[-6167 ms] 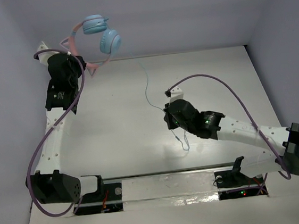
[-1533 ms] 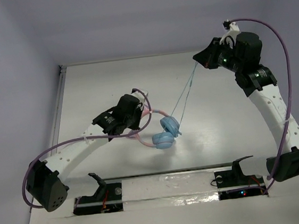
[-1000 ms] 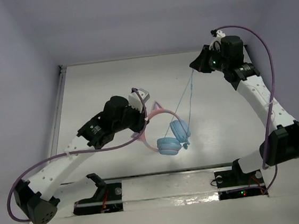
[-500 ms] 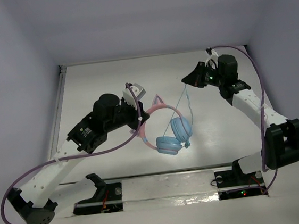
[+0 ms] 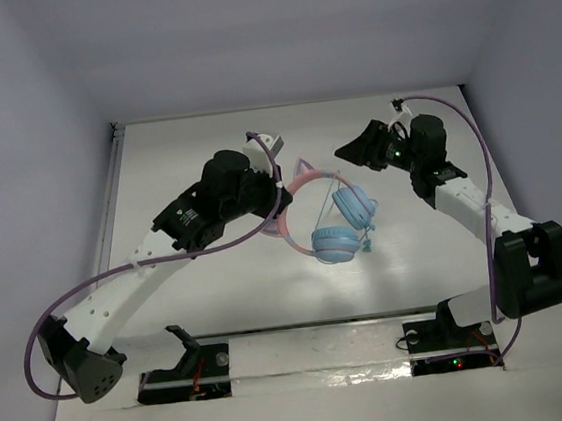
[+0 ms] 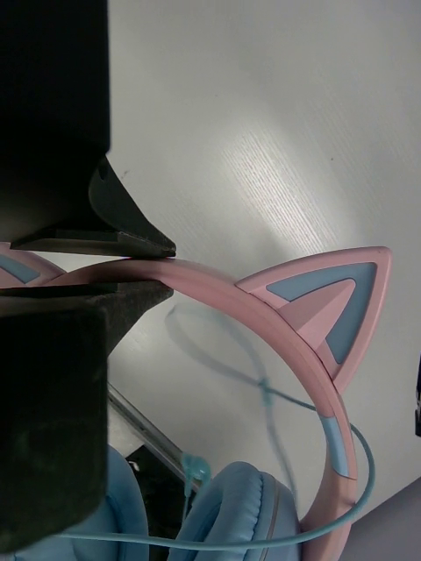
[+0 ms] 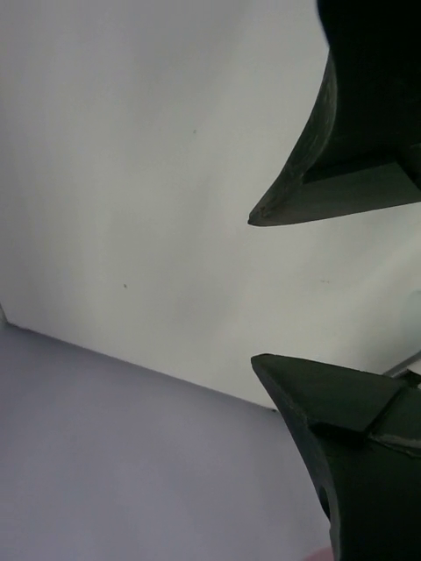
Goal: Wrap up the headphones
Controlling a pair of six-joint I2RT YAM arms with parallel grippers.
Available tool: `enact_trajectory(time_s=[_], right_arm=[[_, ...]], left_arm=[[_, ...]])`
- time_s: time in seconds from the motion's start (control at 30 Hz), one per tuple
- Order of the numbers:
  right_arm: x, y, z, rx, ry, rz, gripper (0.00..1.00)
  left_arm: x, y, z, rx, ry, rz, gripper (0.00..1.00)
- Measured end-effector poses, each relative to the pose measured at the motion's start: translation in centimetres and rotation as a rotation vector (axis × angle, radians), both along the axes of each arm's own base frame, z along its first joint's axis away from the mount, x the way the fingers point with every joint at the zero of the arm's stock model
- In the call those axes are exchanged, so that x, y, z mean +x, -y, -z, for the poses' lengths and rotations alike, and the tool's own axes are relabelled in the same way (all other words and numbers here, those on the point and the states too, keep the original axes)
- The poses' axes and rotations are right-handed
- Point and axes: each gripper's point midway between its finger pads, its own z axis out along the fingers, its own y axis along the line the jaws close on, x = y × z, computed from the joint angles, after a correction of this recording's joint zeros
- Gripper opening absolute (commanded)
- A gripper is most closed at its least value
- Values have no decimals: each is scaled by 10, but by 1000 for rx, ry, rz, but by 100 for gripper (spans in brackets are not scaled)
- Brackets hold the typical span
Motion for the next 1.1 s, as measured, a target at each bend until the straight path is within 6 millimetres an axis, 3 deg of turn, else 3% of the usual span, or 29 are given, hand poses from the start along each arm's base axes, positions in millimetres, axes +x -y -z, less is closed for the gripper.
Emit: enact_trajectory(time_s=[0.13,0.27,0.37,0.47,0.57,0.6,0.63,0.7,0.77,0.87,1.0,1.1], right_arm=[[10,15,10,-35,-34,117,75],[22,36,8,-73,-38,266,78],[34,54,5,-100,-37,372,78],[37,65,0,-107,-23,427,71],[25,70,-25,-91,42,435,45],[18,70,-38,-79,76,430,17],[9,69,-54,-65,118,416,11],[-10,66,-84,-25,200,384,8],[-30,60,-108,9,287,336,10],[-56,49,-113,41,365,237,20],[-71,27,-83,57,374,77,54],[-68,14,-46,63,323,-18,64]], left_arm=[[14,-9,4,-8,-29,-70,0],[38,-33,-5,-67,-34,-176,0],[49,-49,-8,-103,-35,-232,0],[54,-56,-9,-109,-38,-254,0],[53,-59,-7,-106,-46,-253,0],[53,-59,-7,-106,-48,-251,0],[53,-59,-6,-106,-50,-249,0],[54,-60,-6,-106,-52,-248,0],[54,-62,-6,-109,-57,-247,0],[55,-64,-5,-114,-66,-242,0],[59,-64,-7,-94,-83,-244,0],[65,-63,-16,-70,-85,-251,0]])
